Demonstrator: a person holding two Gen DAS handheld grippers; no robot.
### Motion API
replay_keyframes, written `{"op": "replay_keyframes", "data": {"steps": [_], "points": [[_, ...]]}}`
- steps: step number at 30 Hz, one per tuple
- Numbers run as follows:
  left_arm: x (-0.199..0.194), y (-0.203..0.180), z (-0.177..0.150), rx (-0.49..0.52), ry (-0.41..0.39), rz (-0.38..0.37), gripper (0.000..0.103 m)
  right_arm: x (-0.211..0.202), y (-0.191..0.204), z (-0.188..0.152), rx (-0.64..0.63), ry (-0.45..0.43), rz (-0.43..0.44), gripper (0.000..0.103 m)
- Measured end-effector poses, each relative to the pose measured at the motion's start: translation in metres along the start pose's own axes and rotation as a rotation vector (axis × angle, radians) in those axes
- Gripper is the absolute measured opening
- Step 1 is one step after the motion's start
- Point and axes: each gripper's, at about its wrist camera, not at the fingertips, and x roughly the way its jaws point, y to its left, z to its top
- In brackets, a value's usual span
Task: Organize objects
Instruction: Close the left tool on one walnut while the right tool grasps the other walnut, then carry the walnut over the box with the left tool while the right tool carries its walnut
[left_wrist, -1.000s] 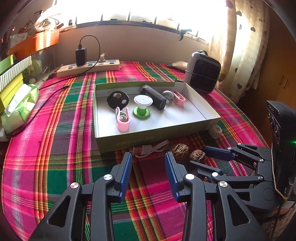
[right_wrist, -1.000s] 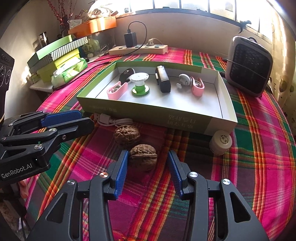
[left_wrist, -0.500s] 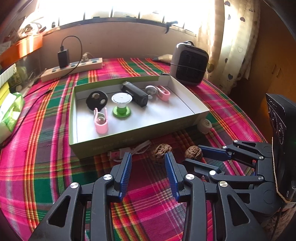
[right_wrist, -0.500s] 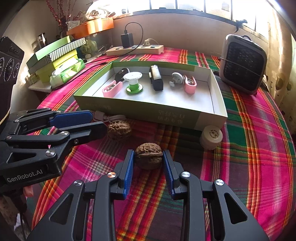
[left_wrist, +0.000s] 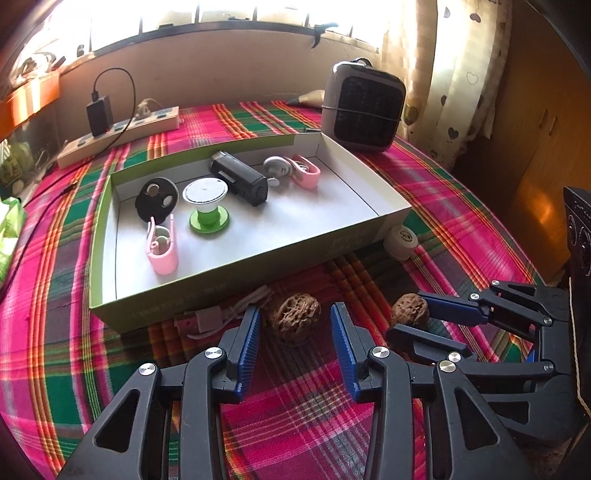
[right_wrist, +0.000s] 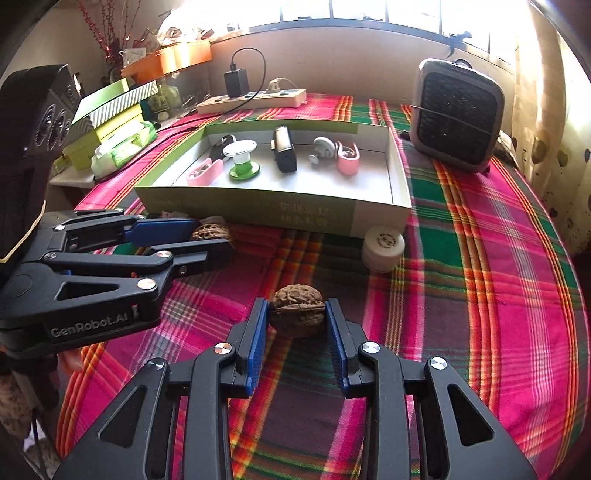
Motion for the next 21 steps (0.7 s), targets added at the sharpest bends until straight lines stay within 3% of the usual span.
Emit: {"op": "replay_keyframes", "data": {"steps": [15, 21], "points": [[0.0085, -0.0021, 0.0014, 0.003, 0.011, 0.006, 0.037, -0.0004, -0.0011, -0.001, 0.001, 0.001, 0.004, 0.032], [0.0084, -0.0035, 0.0005, 0.012, 0.003, 0.03, 0.032, -0.0003, -0.0008, -0.0009, 0.0, 0.001, 0.003, 0.032]]}}
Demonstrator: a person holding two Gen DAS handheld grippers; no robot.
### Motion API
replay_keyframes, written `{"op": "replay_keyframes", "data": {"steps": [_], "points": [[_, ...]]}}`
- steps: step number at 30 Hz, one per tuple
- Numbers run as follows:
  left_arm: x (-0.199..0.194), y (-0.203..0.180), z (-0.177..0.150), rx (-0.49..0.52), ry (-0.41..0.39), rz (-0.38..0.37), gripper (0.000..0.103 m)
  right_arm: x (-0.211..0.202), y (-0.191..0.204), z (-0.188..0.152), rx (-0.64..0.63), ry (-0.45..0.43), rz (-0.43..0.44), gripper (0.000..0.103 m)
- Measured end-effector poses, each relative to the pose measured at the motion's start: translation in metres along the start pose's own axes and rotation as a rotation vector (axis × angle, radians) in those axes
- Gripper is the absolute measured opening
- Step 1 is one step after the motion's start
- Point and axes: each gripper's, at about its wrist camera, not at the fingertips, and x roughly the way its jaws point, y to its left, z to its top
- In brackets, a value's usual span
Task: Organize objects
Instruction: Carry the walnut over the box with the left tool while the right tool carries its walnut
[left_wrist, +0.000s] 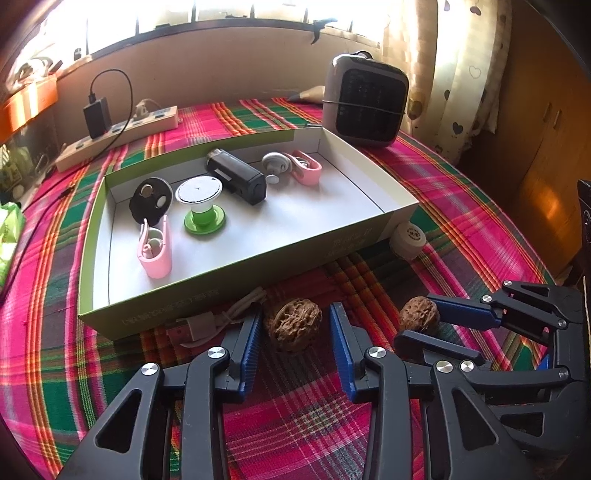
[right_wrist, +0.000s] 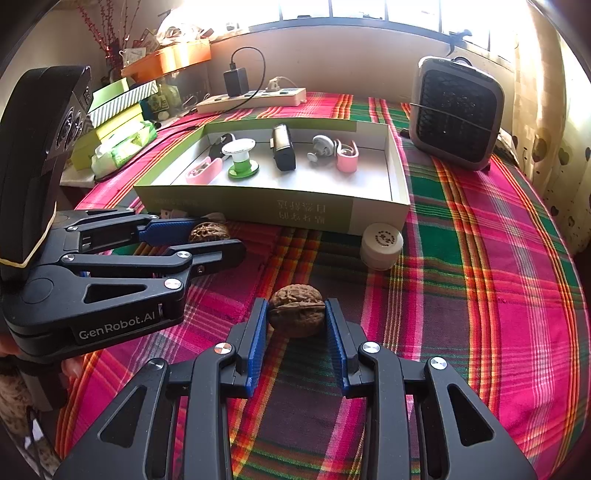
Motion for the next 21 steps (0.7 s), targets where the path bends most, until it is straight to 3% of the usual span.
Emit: {"op": "replay_keyframes", "data": {"steps": [21], "points": [[-0.0008, 0.0017, -0.0008, -0.002, -0.005, 0.005, 0.029, 0.0008, -0.0006, 0.0004, 0.0, 0.0, 0.0, 0.032]]}}
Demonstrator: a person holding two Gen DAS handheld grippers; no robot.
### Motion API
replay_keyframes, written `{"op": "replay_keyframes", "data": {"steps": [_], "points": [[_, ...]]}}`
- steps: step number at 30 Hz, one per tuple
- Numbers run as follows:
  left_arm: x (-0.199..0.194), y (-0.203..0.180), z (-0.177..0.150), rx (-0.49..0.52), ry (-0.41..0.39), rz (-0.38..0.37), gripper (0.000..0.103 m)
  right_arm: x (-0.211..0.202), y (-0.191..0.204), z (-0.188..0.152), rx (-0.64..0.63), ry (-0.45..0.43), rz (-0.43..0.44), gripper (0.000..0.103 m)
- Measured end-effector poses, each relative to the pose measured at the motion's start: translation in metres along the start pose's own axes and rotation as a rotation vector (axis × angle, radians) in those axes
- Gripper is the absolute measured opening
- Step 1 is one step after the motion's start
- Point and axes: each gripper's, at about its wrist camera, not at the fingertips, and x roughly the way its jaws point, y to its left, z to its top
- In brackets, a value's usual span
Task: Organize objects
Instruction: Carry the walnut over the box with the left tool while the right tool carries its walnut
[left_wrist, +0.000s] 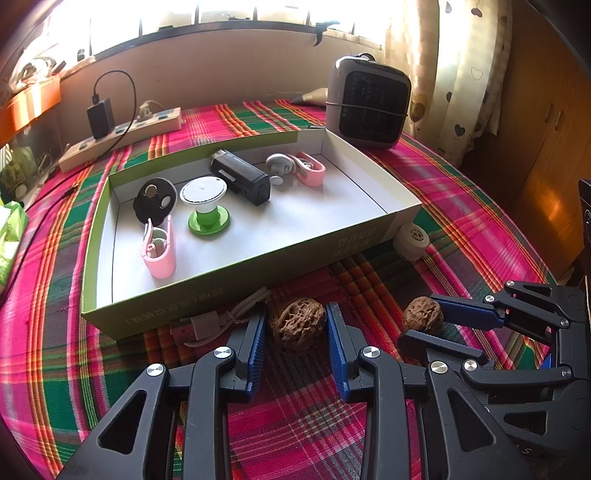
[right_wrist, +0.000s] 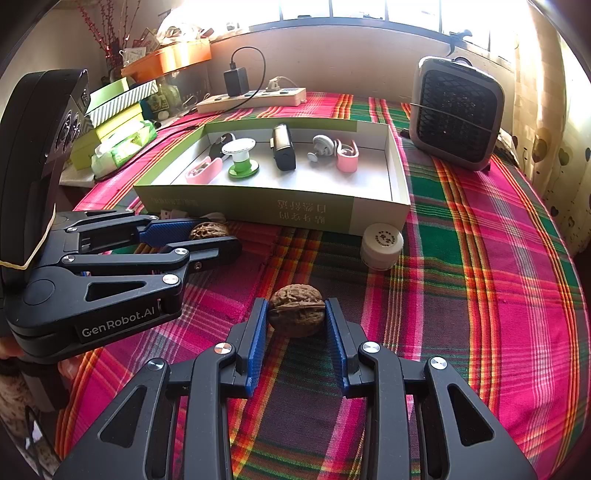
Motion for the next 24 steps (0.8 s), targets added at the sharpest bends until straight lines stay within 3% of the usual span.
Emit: {"op": "replay_keyframes", "data": {"steps": [24], "points": [[-0.017, 0.007, 0.006, -0.038, -0.038, -0.014, 0.029, -0.008, 0.002, 0.01, -0.002, -0.034, 0.007, 0.032]]}}
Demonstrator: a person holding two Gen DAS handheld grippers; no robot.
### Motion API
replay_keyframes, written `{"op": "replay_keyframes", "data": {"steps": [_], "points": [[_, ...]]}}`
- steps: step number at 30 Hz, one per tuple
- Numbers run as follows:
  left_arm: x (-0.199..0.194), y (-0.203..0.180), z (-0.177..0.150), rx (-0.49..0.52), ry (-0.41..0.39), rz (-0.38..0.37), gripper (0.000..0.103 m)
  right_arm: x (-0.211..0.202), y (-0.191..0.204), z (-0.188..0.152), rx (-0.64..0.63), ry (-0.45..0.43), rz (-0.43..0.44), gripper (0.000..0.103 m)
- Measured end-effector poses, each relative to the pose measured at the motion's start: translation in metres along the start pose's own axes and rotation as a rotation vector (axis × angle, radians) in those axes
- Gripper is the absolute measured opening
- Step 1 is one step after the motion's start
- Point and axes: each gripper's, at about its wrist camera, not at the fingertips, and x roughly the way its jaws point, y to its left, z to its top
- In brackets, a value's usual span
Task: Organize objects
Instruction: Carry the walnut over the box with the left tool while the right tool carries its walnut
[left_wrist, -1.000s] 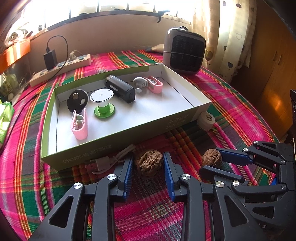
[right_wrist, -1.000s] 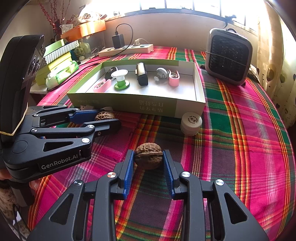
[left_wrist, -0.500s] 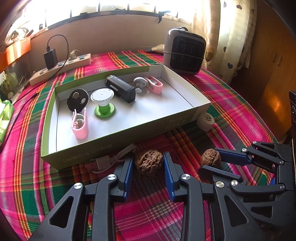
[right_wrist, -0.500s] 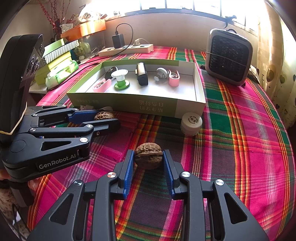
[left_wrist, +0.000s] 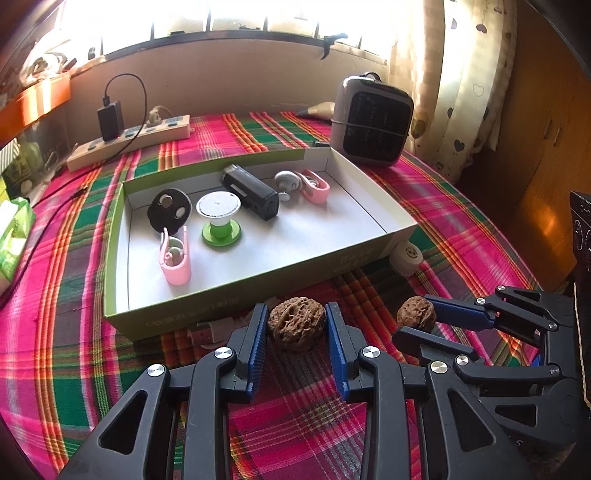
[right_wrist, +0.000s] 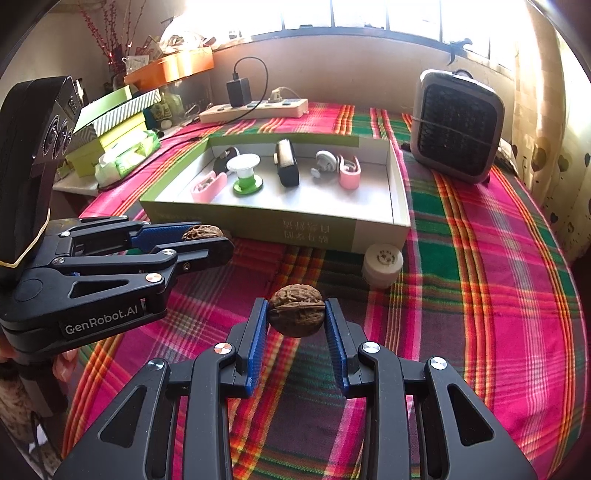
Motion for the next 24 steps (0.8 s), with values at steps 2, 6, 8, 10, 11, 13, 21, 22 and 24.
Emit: {"op": "replay_keyframes", "data": {"steps": [2, 6, 8, 10, 11, 13, 21, 22, 24], "points": [[-0.003, 0.001, 0.001, -0.004, -0.009, 0.001, 0.029, -0.003, 0.0, 0.003, -0.003, -0.011, 0.003, 0.032], [-0.009, 0.005, 0.006, -0.007, -0.026, 0.011, 0.029, -0.007, 0.001, 0.011, -0.009, -0.03, 0.001, 0.032], [-0.012, 0.007, 0.01, -0.009, -0.036, 0.015, 0.029, -0.01, 0.001, 0.016, -0.011, -0.042, 0.002, 0.032], [-0.014, 0.011, 0.013, -0.014, -0.044, 0.021, 0.029, -0.012, 0.0, 0.021, -0.015, -0.055, 0.001, 0.032], [-0.015, 0.013, 0.015, -0.017, -0.047, 0.022, 0.029, -0.012, 0.001, 0.024, -0.017, -0.061, 0.001, 0.032], [-0.017, 0.017, 0.019, -0.026, -0.053, 0.032, 0.029, -0.012, 0.0, 0.03, -0.019, -0.067, -0.002, 0.032], [-0.014, 0.035, 0.03, -0.057, -0.062, 0.062, 0.029, 0.0, -0.004, 0.05, -0.028, -0.07, -0.014, 0.032], [-0.013, 0.038, 0.03, -0.061, -0.06, 0.065, 0.029, 0.003, -0.005, 0.052, -0.027, -0.066, -0.017, 0.032], [-0.011, 0.041, 0.032, -0.063, -0.059, 0.07, 0.029, 0.008, -0.007, 0.056, -0.024, -0.064, -0.019, 0.032]]}}
